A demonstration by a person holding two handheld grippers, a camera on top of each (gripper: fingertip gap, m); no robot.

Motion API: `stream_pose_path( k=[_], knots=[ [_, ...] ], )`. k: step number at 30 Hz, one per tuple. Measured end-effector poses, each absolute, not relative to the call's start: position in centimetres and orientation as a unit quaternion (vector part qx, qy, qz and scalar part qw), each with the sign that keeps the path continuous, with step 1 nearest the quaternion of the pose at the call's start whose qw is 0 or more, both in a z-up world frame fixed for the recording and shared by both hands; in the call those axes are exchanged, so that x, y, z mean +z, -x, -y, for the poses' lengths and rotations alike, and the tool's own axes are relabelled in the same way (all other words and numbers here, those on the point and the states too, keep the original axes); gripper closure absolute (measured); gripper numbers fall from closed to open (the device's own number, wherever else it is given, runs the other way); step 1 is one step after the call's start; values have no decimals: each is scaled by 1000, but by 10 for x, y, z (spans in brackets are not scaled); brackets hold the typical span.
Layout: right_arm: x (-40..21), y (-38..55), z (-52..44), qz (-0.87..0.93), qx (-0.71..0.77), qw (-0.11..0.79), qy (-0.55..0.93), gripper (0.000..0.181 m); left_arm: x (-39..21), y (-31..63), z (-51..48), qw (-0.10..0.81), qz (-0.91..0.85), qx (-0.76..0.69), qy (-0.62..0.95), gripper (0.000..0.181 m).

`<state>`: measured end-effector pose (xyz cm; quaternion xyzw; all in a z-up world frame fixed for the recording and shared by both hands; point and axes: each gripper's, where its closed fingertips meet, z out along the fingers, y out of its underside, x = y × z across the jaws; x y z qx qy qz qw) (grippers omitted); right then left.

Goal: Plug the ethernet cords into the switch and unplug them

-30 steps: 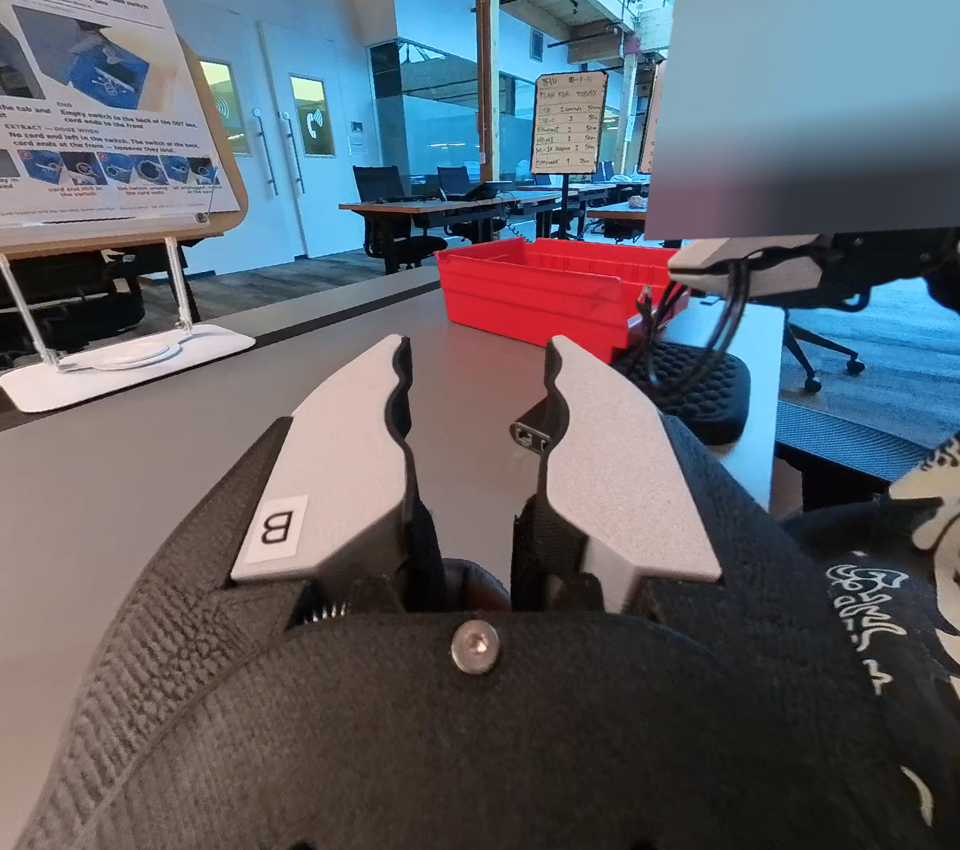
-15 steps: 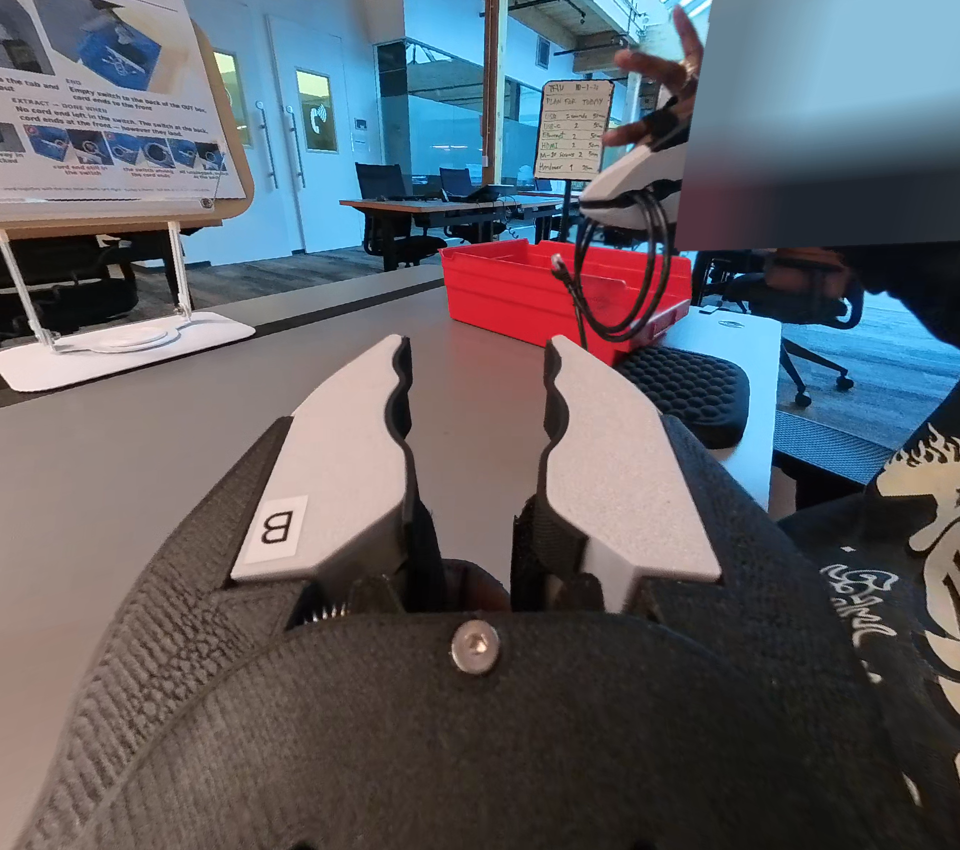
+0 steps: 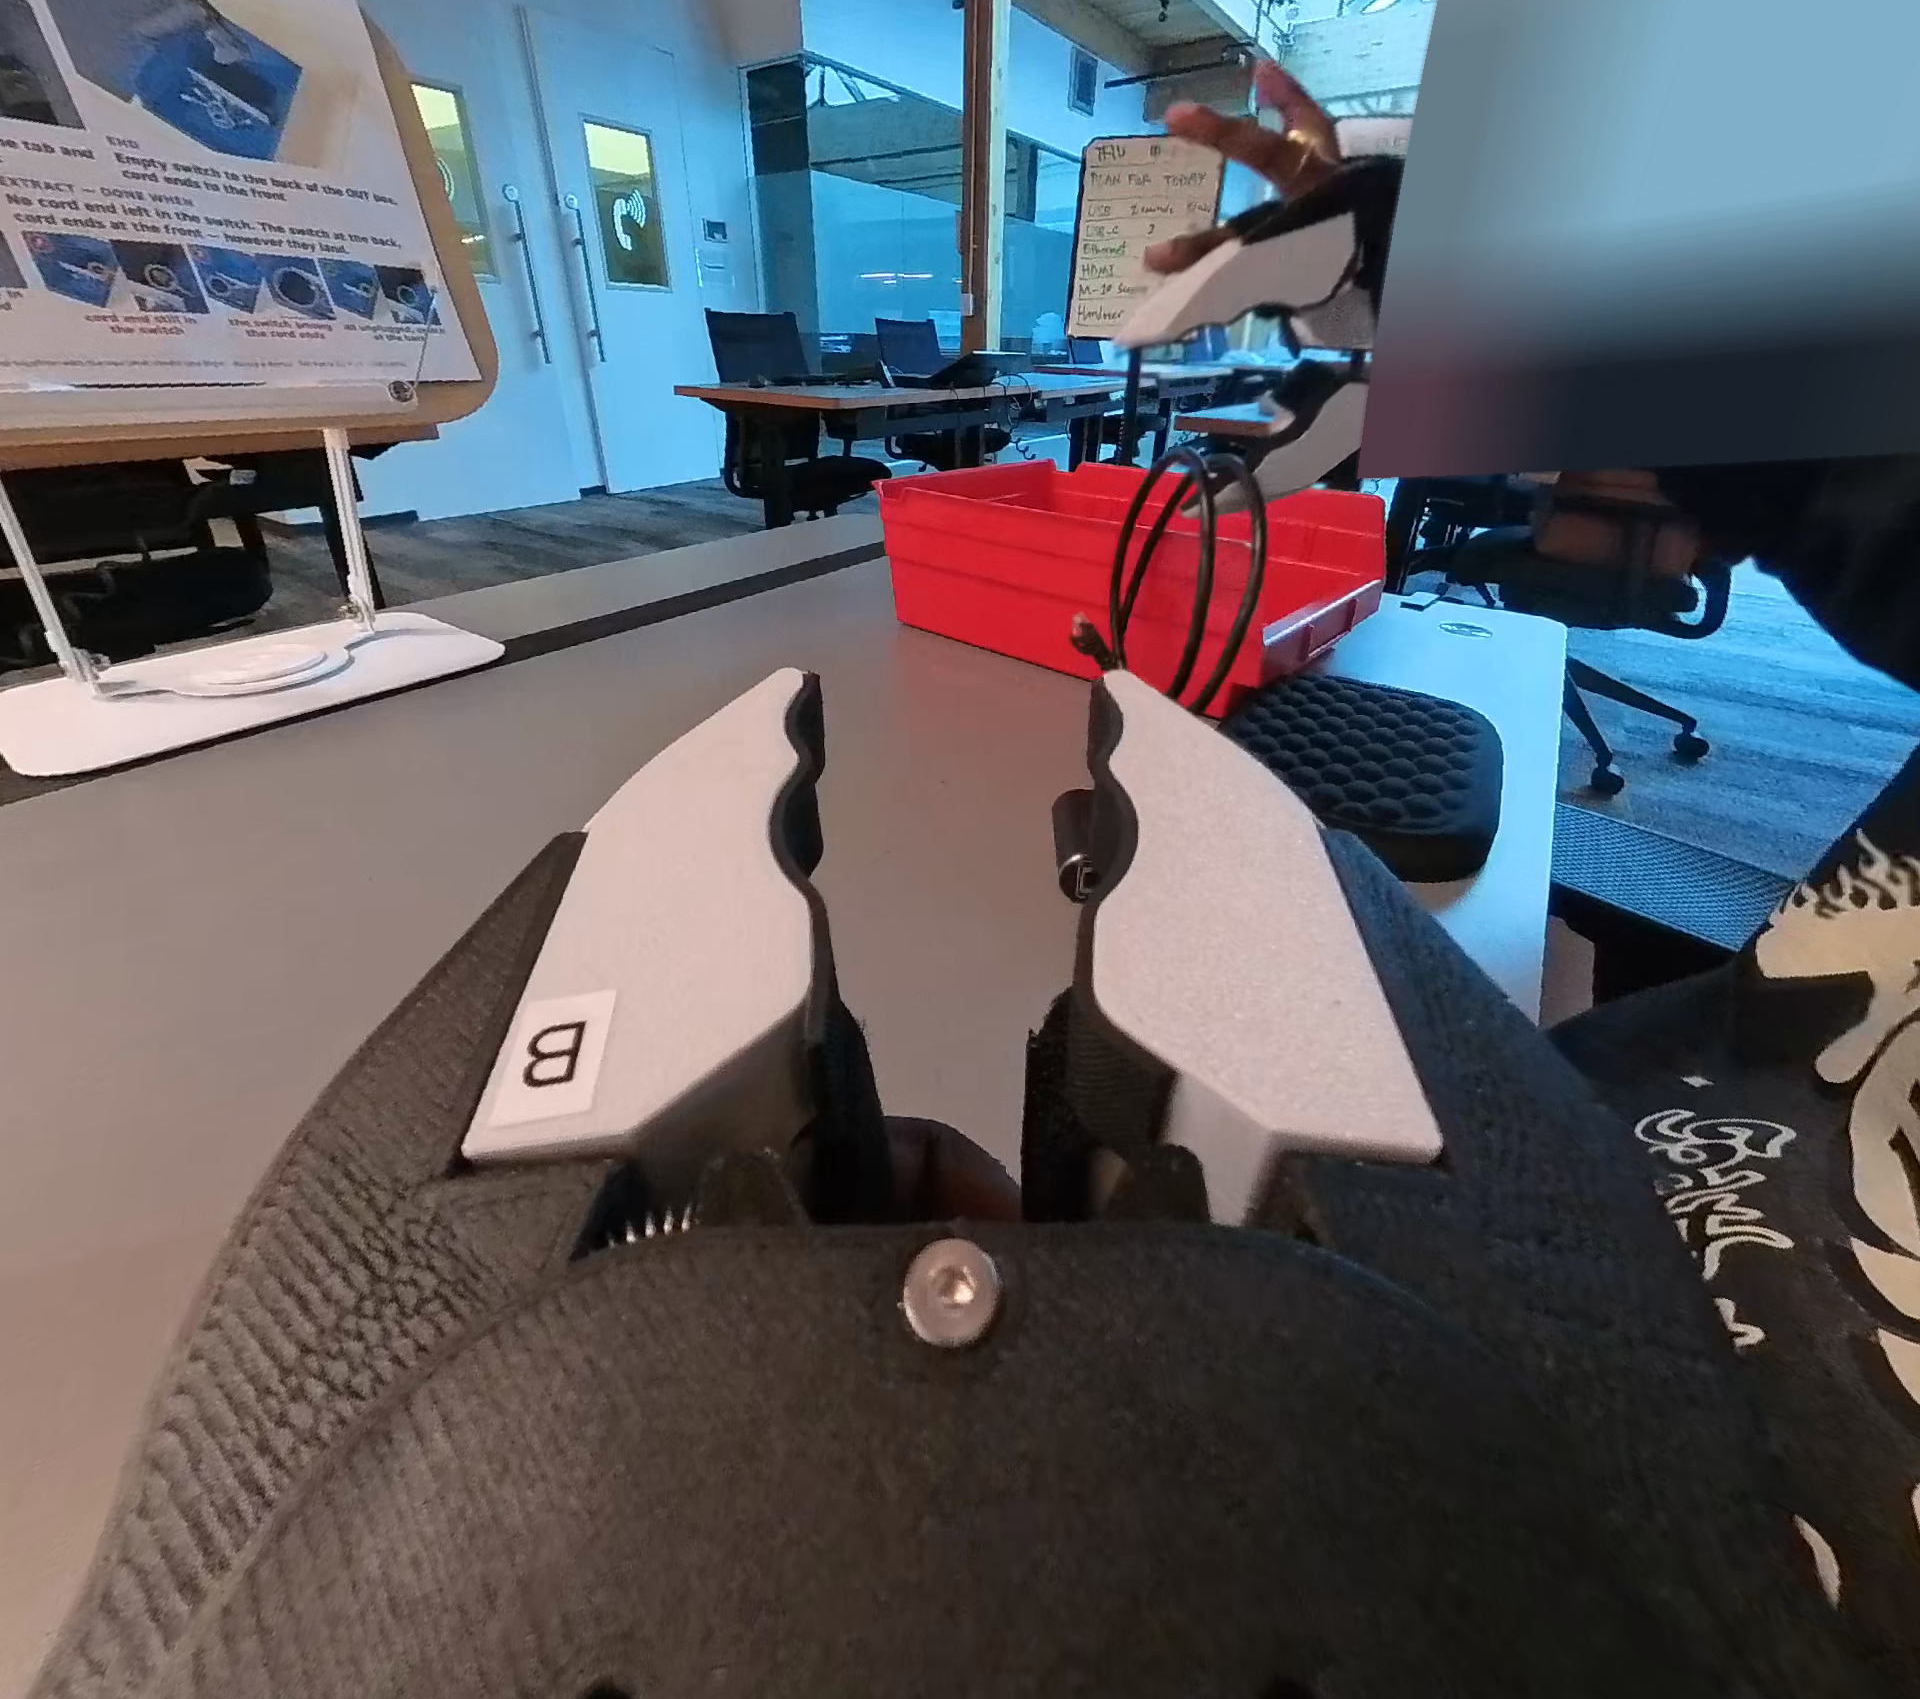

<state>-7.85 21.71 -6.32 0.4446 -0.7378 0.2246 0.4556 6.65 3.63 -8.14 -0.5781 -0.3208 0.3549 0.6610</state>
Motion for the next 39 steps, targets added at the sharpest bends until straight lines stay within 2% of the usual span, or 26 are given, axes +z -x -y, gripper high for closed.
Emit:
stream_pose_path(
  k=[4, 7, 10, 17, 25, 35, 39],
  knots=[
    [-33, 43, -208, 733, 376, 441, -356, 96, -82, -67, -37, 661, 319, 356, 579, 133],
    [-12, 23, -203, 681, 494, 458, -287, 103, -83, -66, -37, 662, 321, 354, 578, 133],
    [-28, 48, -206, 676, 460, 509, -270, 105, -82, -66, -37, 663, 324, 350, 577, 133],
    [-32, 97, -206, 691, 443, 503, -270, 97, -80, -65, -41, 660, 319, 356, 580, 133],
    [-39, 126, -211, 701, 414, 515, -268, 98, -82, -64, -39, 661, 323, 353, 578, 133],
    [-57, 140, -212, 754, 359, 463, -298, 98, -82, -63, -39, 661, 324, 353, 578, 133],
    [-70, 139, -217, 791, 315, 420, -314, 92, -83, -63, -38, 662, 325, 351, 577, 133]
  ],
)
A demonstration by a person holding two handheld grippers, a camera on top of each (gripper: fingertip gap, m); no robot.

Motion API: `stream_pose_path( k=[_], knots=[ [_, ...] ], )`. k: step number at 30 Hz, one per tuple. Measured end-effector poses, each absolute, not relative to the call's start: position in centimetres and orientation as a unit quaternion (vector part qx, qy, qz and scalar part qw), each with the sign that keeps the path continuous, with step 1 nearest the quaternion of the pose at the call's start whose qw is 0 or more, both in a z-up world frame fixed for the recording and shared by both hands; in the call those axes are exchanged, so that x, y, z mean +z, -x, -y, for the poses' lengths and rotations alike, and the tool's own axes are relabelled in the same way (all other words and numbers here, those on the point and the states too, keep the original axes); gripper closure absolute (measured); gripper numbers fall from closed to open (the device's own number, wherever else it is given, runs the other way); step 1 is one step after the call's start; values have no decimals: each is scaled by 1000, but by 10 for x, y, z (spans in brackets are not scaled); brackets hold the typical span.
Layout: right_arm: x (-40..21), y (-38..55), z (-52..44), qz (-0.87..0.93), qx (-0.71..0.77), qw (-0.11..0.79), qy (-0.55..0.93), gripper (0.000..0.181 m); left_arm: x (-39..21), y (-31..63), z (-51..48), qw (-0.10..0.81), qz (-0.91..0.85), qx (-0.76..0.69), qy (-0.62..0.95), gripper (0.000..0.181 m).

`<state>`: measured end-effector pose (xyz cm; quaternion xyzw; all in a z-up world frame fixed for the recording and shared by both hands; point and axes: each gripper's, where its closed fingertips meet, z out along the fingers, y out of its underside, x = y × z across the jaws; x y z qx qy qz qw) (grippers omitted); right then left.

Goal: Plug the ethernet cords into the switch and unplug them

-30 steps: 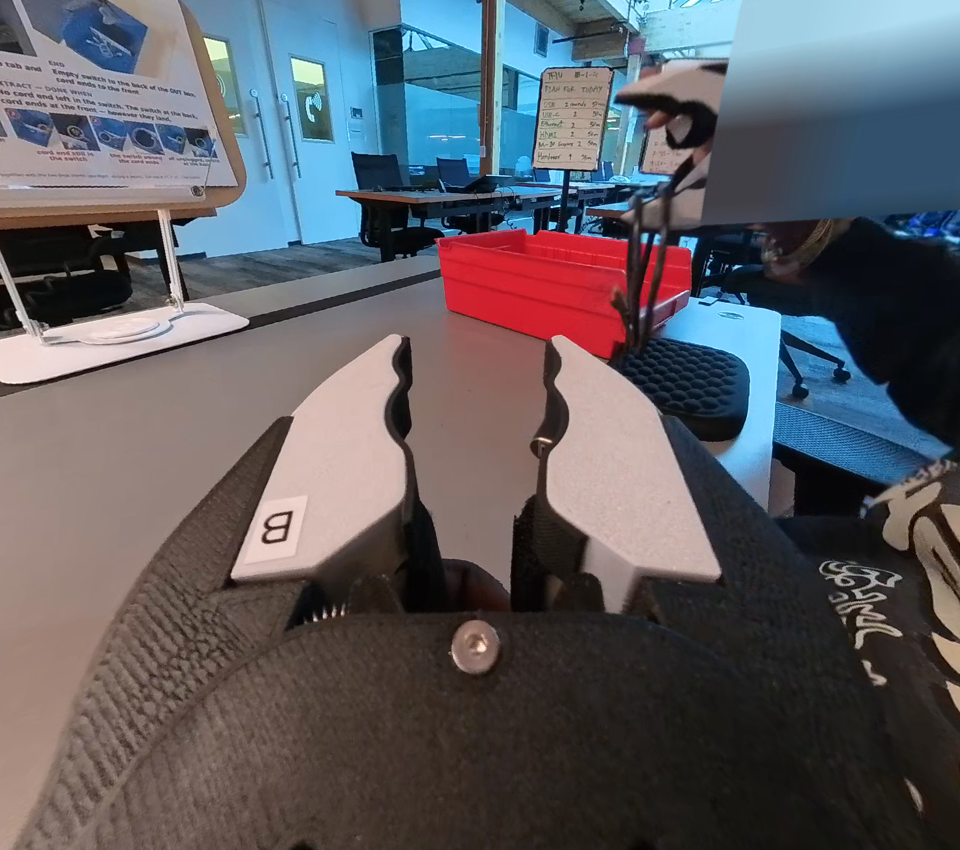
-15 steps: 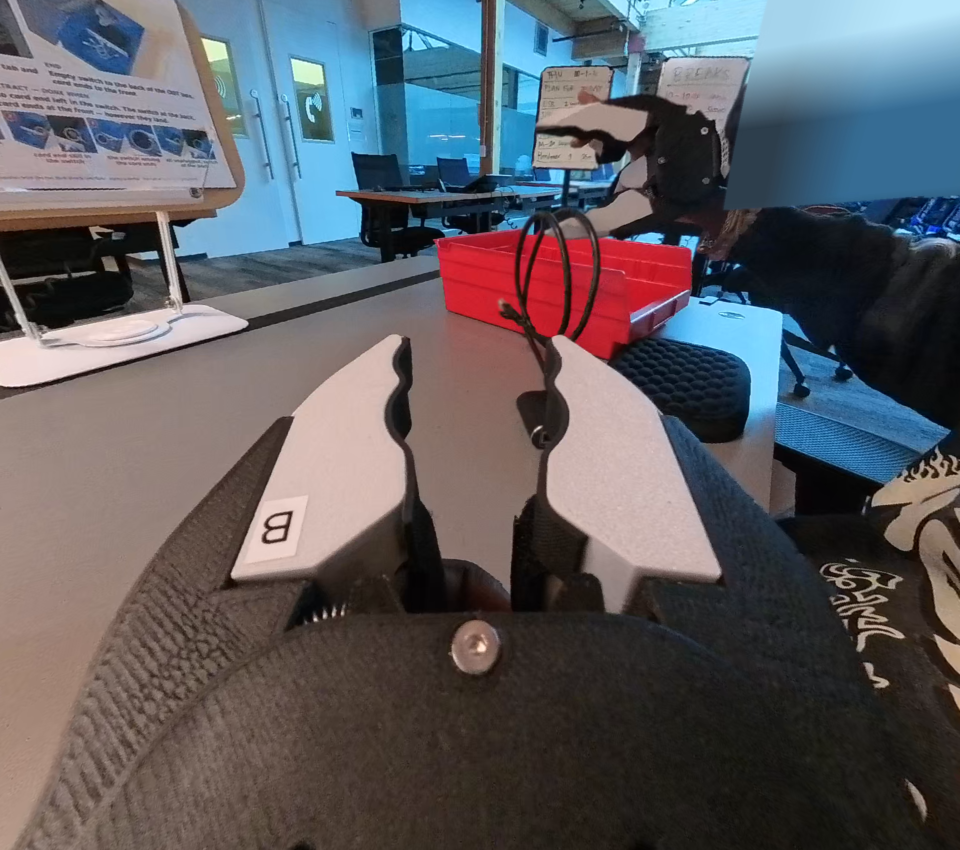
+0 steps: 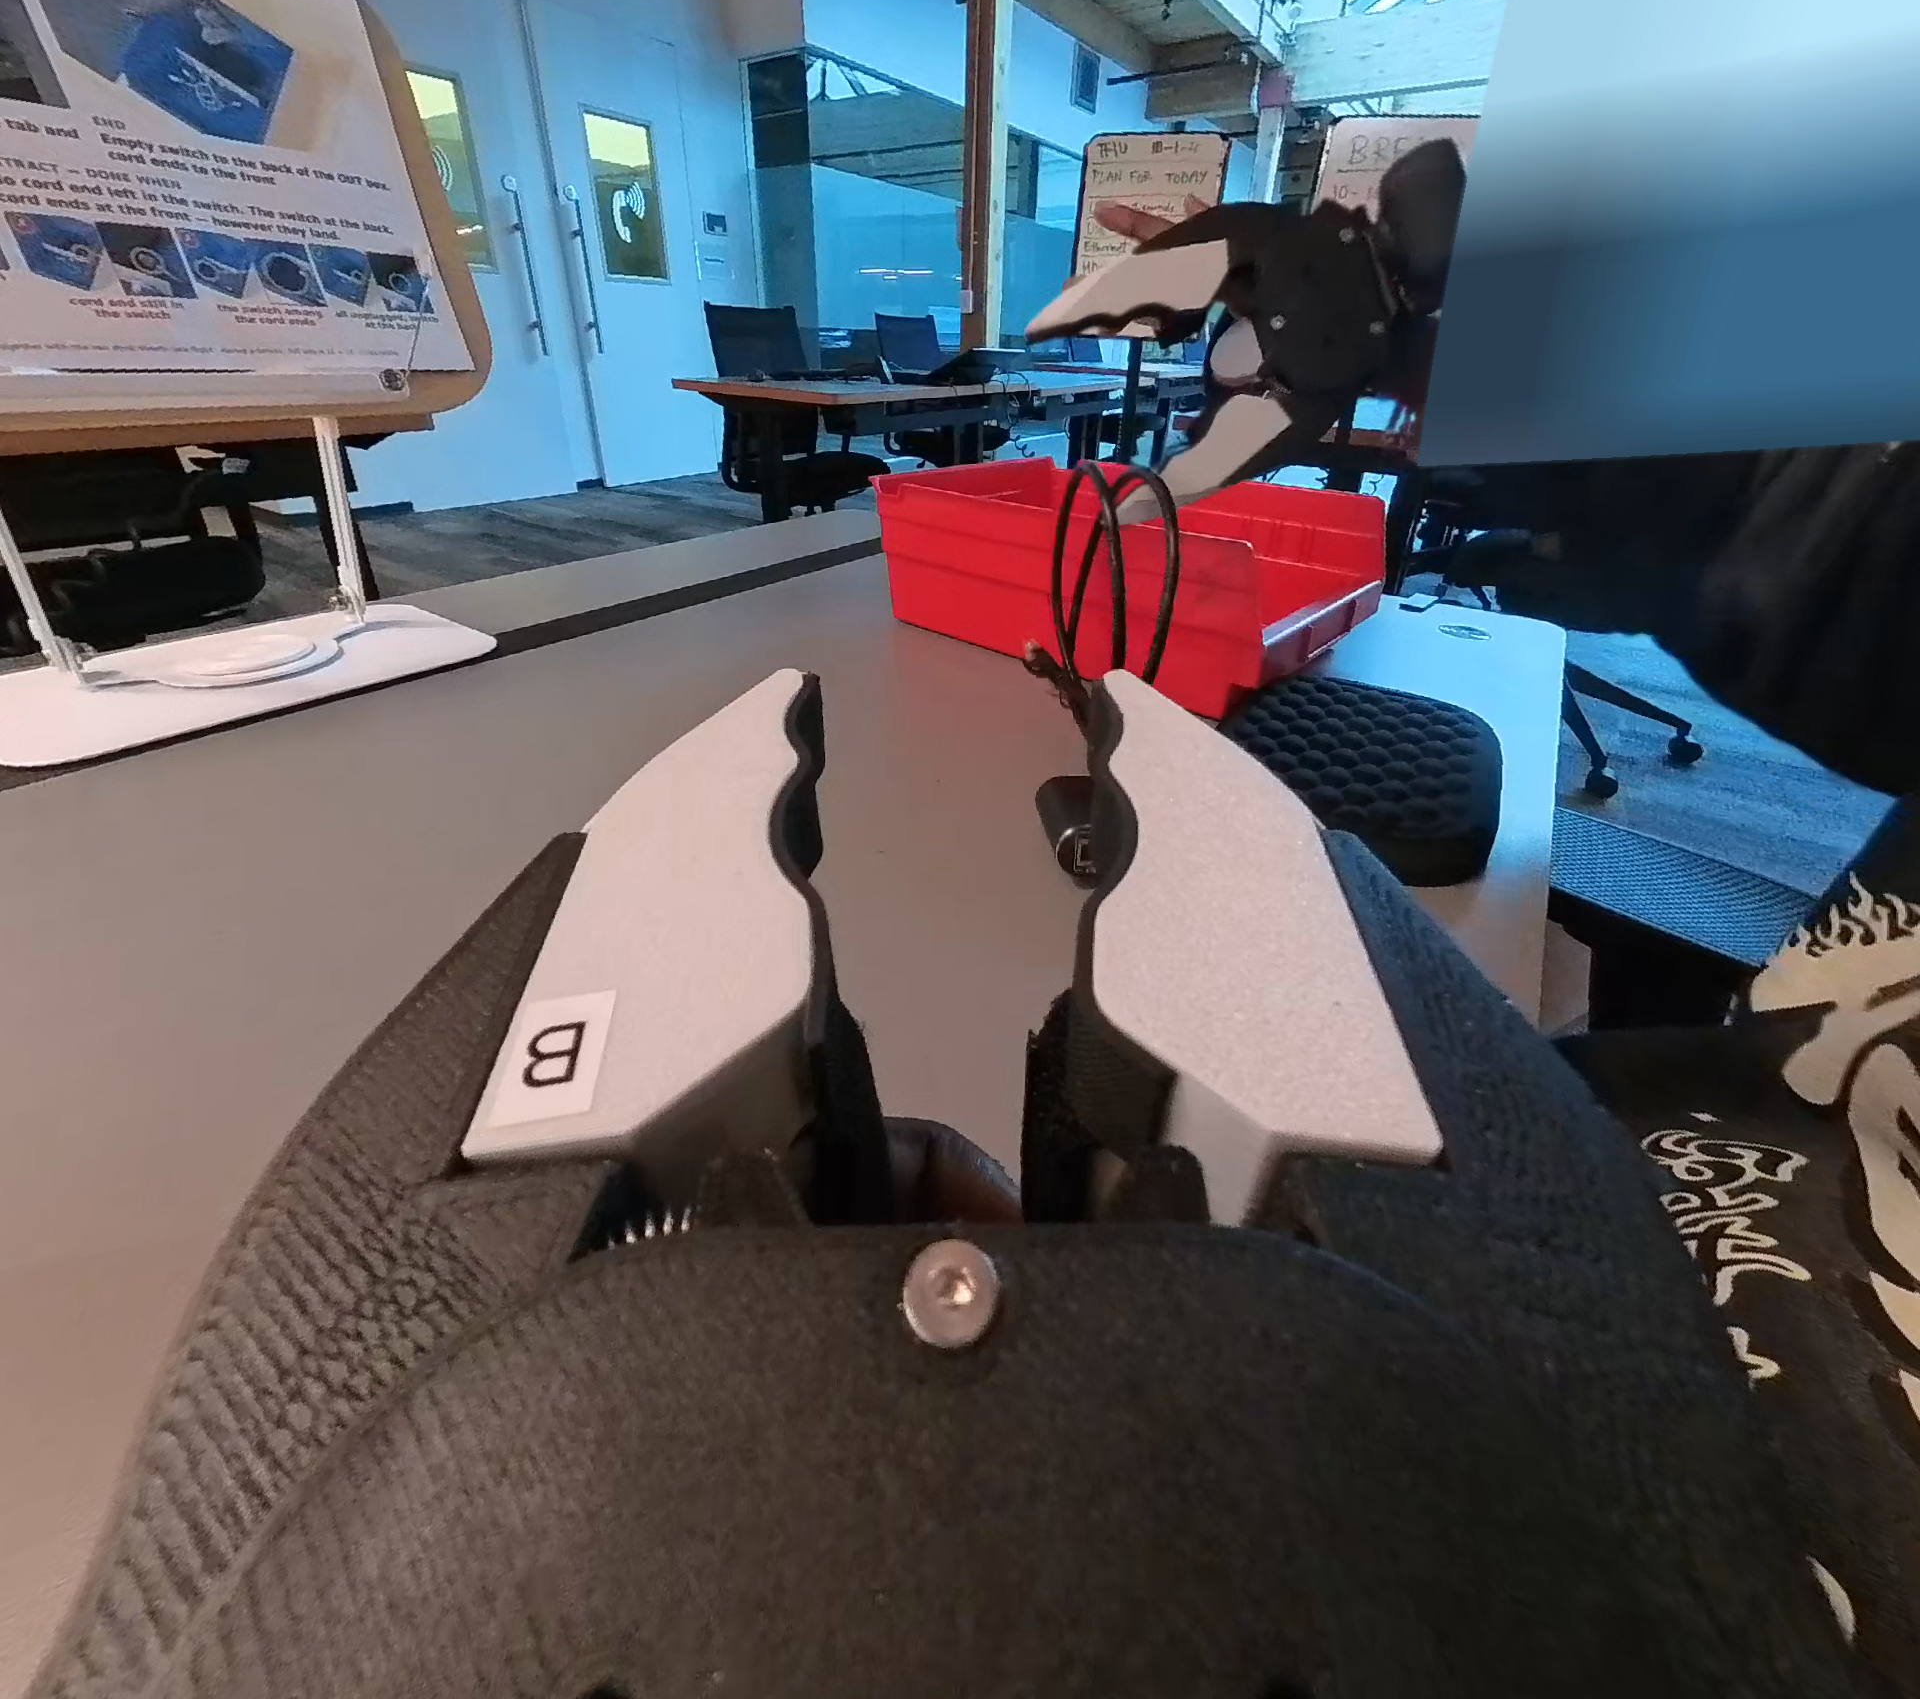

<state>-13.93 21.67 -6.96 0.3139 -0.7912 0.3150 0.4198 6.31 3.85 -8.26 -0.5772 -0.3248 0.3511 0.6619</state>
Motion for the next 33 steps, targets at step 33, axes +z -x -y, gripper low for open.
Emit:
stream_pose_path(
  k=[33],
  knots=[
    [-5, -36, -239, 387, 777, 481, -125, 81, -20, -154, 113, 431, 370, 517, 640, 130]
  ],
)
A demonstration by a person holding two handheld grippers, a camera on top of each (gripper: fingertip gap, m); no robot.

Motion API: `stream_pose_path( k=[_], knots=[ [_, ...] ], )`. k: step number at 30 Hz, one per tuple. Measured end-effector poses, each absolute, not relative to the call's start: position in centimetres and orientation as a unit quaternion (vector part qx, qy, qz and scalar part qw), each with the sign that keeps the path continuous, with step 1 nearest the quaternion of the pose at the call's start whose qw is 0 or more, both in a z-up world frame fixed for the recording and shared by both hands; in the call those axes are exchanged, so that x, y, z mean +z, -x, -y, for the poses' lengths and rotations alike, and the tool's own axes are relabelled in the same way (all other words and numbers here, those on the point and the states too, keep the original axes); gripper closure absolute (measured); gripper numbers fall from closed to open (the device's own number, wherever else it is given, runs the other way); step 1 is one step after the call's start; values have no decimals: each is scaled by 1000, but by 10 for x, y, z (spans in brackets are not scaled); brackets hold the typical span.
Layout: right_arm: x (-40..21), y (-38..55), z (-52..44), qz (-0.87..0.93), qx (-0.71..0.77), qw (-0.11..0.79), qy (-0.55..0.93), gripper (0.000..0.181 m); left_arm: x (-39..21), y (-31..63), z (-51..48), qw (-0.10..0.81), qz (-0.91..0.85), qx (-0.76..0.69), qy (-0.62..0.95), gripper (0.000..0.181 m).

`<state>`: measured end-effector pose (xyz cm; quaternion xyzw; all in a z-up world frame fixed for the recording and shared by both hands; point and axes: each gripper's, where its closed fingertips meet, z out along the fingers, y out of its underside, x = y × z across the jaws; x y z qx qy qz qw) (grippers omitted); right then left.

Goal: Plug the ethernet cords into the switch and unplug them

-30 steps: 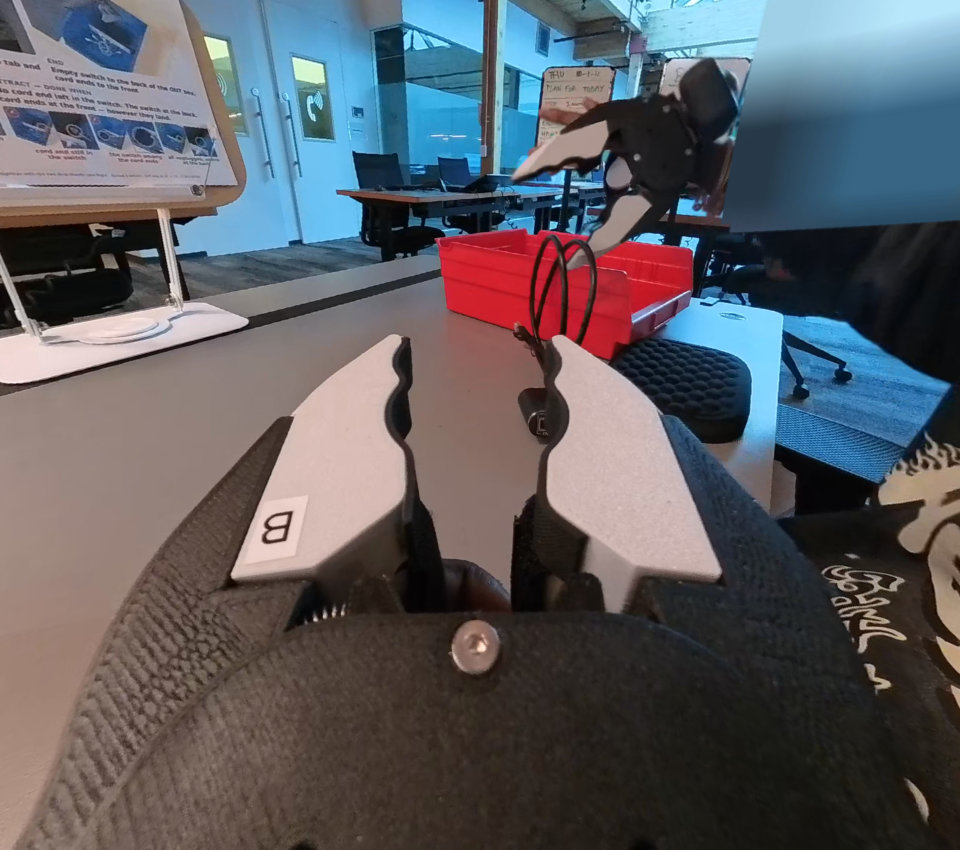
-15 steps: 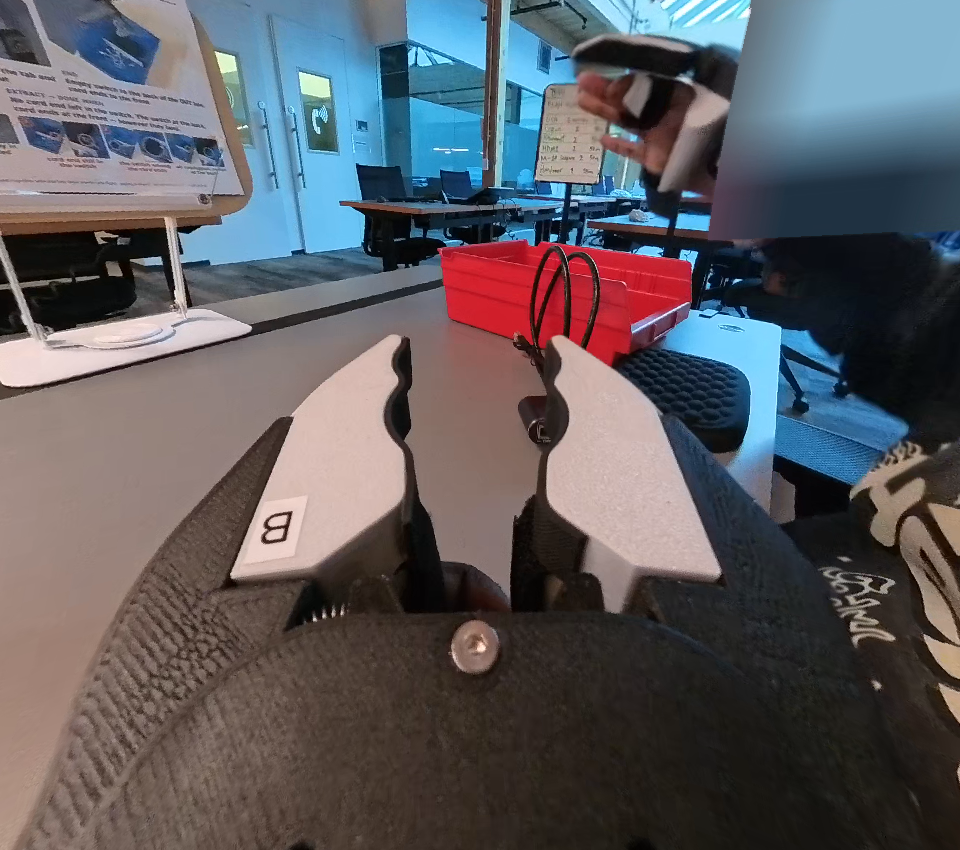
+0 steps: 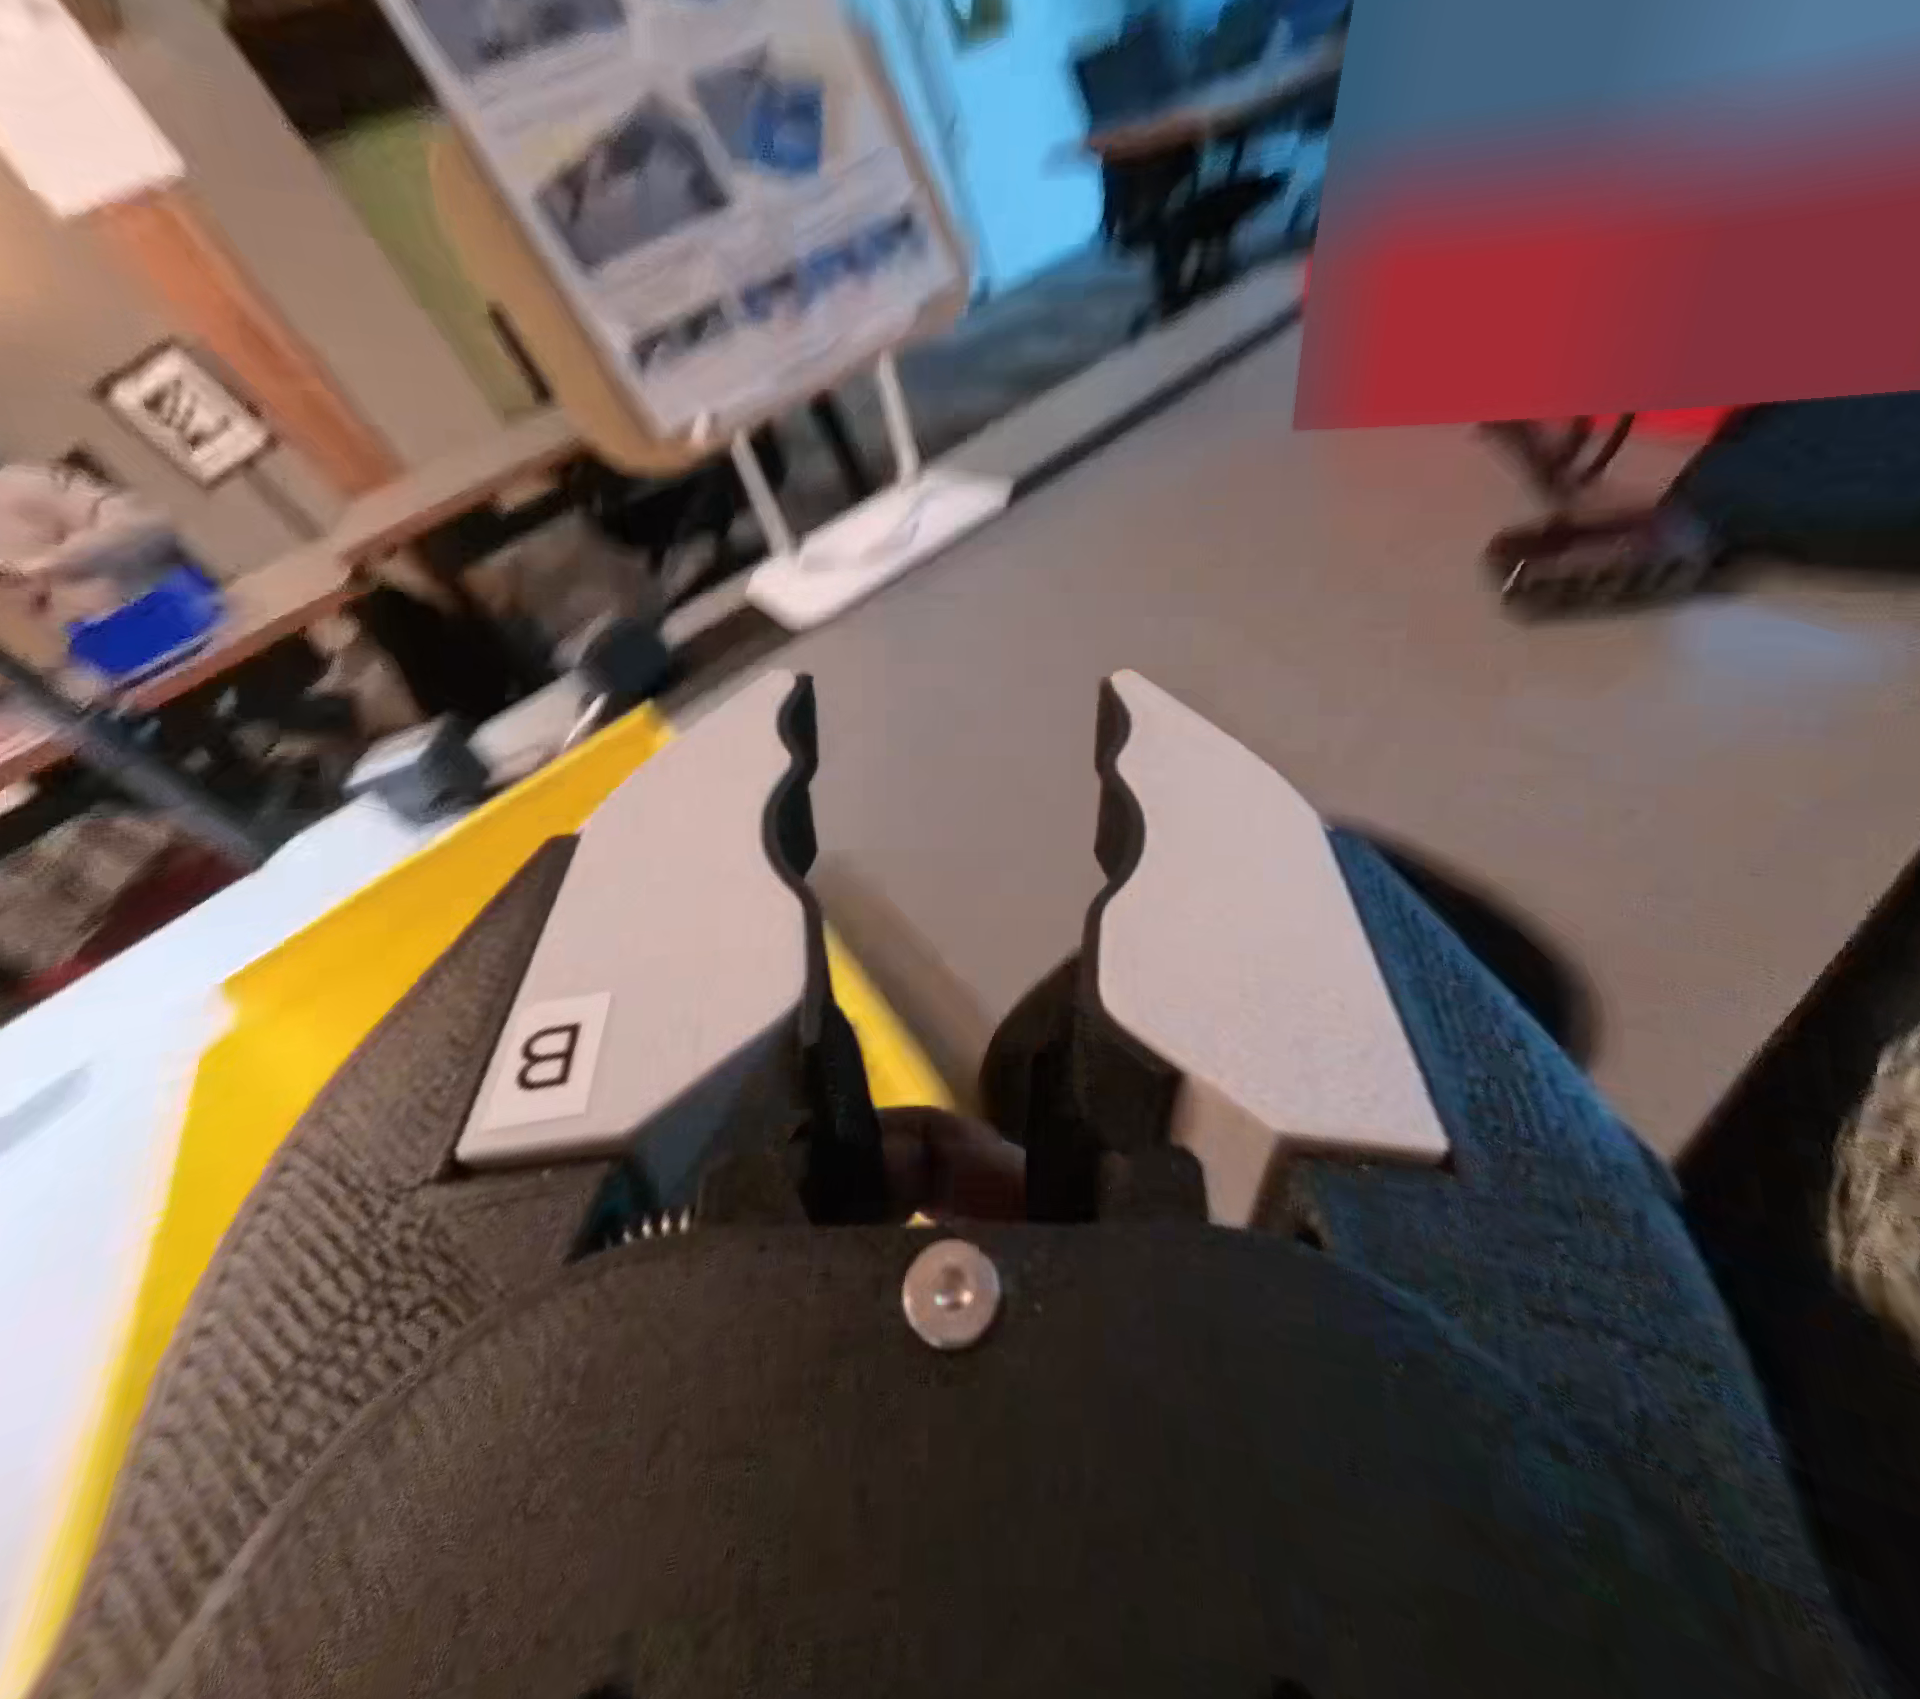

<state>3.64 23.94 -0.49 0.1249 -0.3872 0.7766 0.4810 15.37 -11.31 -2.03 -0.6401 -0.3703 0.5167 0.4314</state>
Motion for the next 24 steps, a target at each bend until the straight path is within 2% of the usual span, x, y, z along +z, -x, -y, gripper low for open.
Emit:
stream_pose_path(
  k=[6, 8, 15, 17, 19, 24],
  knots=[
    [-20, -24, -242, 399, 761, 498, -113, 86, -87, -198, 229, 167, 491, 428, 740, 119],
    [-21, -24, -243, 399, 764, 494, -110, 87, -110, -201, 242, 127, 501, 377, 769, 120],
    [-24, -16, -241, 413, 769, 480, -91, 89, -153, -196, 241, 150, 501, 230, 821, 141],
    [-26, -17, -238, 419, 766, 479, -96, 89, -159, -198, 238, 166, 501, 189, 828, 161],
    [-27, -16, -236, 422, 764, 478, -97, 90, -161, -200, 237, 173, 504, 165, 830, 171],
    [-29, -15, -234, 429, 760, 478, -99, 92, -138, -192, 236, 210, 476, 212, 828, 175]
  ],
)
